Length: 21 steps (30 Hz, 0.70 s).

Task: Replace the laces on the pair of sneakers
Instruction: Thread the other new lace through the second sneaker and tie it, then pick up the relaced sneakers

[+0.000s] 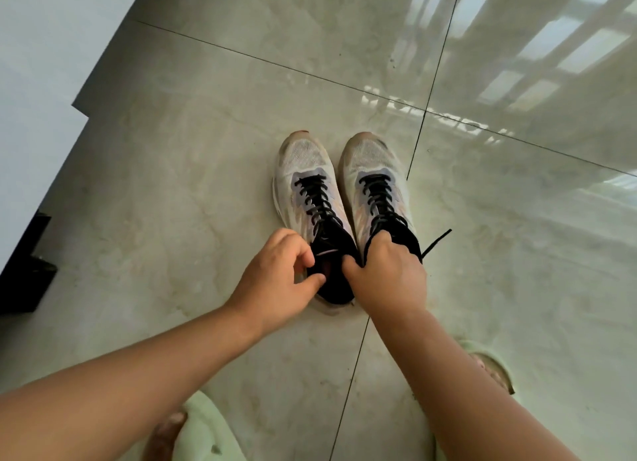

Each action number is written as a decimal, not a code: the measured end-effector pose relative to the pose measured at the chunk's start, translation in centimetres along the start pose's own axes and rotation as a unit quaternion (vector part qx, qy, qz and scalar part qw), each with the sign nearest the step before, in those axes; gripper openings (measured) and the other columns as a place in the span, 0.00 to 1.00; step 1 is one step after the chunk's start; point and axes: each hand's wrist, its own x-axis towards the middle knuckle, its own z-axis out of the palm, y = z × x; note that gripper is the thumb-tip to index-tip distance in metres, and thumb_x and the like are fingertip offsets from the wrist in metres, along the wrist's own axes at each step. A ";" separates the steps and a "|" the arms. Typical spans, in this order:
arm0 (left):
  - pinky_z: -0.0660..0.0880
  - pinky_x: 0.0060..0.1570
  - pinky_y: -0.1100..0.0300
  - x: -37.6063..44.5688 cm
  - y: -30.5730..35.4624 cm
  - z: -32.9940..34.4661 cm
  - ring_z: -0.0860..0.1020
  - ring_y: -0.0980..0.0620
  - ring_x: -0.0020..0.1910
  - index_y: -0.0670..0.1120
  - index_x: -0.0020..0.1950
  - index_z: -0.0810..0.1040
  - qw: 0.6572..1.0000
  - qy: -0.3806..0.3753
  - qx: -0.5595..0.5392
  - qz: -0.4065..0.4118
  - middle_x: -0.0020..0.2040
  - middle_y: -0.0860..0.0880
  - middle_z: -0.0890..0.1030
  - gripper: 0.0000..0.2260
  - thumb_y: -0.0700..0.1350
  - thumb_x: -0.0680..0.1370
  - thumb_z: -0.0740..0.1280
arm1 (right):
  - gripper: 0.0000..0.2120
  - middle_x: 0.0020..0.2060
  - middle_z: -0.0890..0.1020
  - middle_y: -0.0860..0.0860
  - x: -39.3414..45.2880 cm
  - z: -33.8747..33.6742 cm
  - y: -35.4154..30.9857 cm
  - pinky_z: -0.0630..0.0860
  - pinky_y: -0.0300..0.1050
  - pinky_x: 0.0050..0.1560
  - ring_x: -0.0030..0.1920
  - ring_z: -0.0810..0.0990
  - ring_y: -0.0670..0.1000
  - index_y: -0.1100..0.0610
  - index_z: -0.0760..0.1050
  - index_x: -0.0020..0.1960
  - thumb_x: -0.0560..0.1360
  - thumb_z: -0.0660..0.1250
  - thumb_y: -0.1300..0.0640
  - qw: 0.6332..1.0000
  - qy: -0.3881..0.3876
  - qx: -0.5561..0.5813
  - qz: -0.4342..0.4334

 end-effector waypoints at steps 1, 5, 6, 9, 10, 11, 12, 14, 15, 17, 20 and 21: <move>0.72 0.45 0.58 0.1 0.1 -0.1 0.74 0.52 0.41 0.52 0.39 0.67 1.000 -0.011 0.003 0.001 0.45 0.53 0.70 0.15 0.40 0.69 0.73 | 0.21 0.28 0.64 0.47 0.1 0.0 0.0 0.57 0.44 0.28 0.27 0.62 0.49 0.53 0.52 0.34 0.73 0.63 0.47 1.000 0.000 0.005 -0.001; 0.70 0.37 0.68 0.8 0.4 -0.4 0.76 0.53 0.39 0.48 0.44 0.71 0.999 -0.007 -0.023 -0.024 0.44 0.52 0.74 0.10 0.39 0.71 0.71 | 0.18 0.26 0.66 0.47 0.2 -0.3 0.5 0.54 0.43 0.26 0.26 0.63 0.47 0.53 0.56 0.32 0.72 0.62 0.49 0.999 0.023 0.025 0.005; 0.70 0.36 0.69 0.8 0.4 -0.5 0.76 0.55 0.38 0.49 0.43 0.71 0.998 0.003 -0.047 -0.034 0.43 0.52 0.75 0.10 0.38 0.71 0.71 | 0.17 0.26 0.67 0.47 0.2 -0.4 0.7 0.54 0.42 0.26 0.26 0.63 0.46 0.54 0.58 0.32 0.72 0.63 0.49 0.999 0.030 0.031 0.005; 0.75 0.38 0.65 1.2 0.4 -0.8 0.76 0.58 0.36 0.52 0.46 0.71 0.990 0.016 -0.130 -0.045 0.41 0.54 0.76 0.12 0.39 0.71 0.71 | 0.17 0.23 0.66 0.48 0.3 -0.4 1.1 0.56 0.41 0.26 0.25 0.63 0.48 0.56 0.61 0.30 0.70 0.65 0.50 0.996 0.065 0.056 0.004; 0.76 0.40 0.63 1.4 0.4 -0.9 0.76 0.58 0.36 0.53 0.48 0.72 0.989 0.016 -0.141 -0.037 0.42 0.55 0.76 0.13 0.40 0.70 0.72 | 0.17 0.22 0.66 0.49 0.4 -0.4 1.2 0.57 0.41 0.26 0.25 0.64 0.49 0.57 0.62 0.30 0.69 0.66 0.51 0.995 0.077 0.063 0.002; 0.76 0.41 0.63 1.7 0.4 -1.0 0.77 0.58 0.37 0.54 0.50 0.72 0.989 0.016 -0.143 -0.026 0.44 0.55 0.76 0.14 0.41 0.70 0.72 | 0.17 0.22 0.66 0.49 0.5 -0.4 1.2 0.57 0.41 0.26 0.26 0.65 0.50 0.57 0.63 0.29 0.68 0.67 0.51 0.994 0.089 0.067 -0.002; 0.76 0.41 0.63 2.1 0.1 -0.9 0.77 0.57 0.38 0.55 0.51 0.72 0.990 0.017 -0.140 -0.014 0.45 0.56 0.76 0.15 0.42 0.70 0.72 | 0.17 0.21 0.66 0.49 0.8 -0.2 1.2 0.57 0.41 0.25 0.26 0.66 0.51 0.58 0.64 0.29 0.67 0.68 0.51 0.993 0.098 0.069 -0.006; 0.75 0.41 0.66 2.9 -0.2 -0.7 0.77 0.56 0.39 0.55 0.51 0.73 0.992 0.028 -0.122 0.012 0.46 0.57 0.74 0.15 0.42 0.71 0.72 | 0.16 0.21 0.67 0.49 1.2 0.0 1.2 0.60 0.41 0.25 0.25 0.68 0.52 0.59 0.67 0.29 0.66 0.69 0.51 0.990 0.119 0.080 -0.011; 0.74 0.41 0.67 3.1 -0.2 -0.6 0.76 0.56 0.40 0.54 0.52 0.73 0.993 0.030 -0.110 0.020 0.46 0.57 0.74 0.14 0.42 0.71 0.72 | 0.15 0.20 0.67 0.49 1.3 0.0 1.2 0.61 0.41 0.26 0.25 0.68 0.53 0.59 0.68 0.29 0.66 0.69 0.52 0.988 0.127 0.088 -0.011; 0.73 0.41 0.68 3.5 -0.2 -0.4 0.76 0.55 0.40 0.53 0.53 0.74 0.995 0.027 -0.098 0.019 0.46 0.57 0.73 0.15 0.42 0.70 0.73 | 0.13 0.20 0.68 0.48 1.4 -0.1 1.1 0.62 0.40 0.26 0.26 0.69 0.52 0.58 0.70 0.29 0.66 0.70 0.52 0.987 0.130 0.095 -0.009; 0.72 0.41 0.70 3.5 0.3 -0.8 0.76 0.56 0.39 0.53 0.53 0.74 0.994 0.017 -0.104 0.001 0.46 0.56 0.73 0.15 0.42 0.69 0.72 | 0.13 0.21 0.67 0.48 1.6 -0.6 0.9 0.63 0.42 0.27 0.27 0.69 0.54 0.58 0.70 0.30 0.65 0.70 0.52 0.989 0.117 0.090 0.001; 0.72 0.41 0.72 3.4 0.5 -0.9 0.76 0.57 0.39 0.54 0.52 0.75 0.993 0.013 -0.115 -0.017 0.47 0.56 0.73 0.15 0.42 0.69 0.72 | 0.14 0.21 0.67 0.48 1.6 -0.7 0.8 0.64 0.42 0.27 0.27 0.69 0.54 0.58 0.69 0.29 0.65 0.70 0.52 0.990 0.113 0.087 0.005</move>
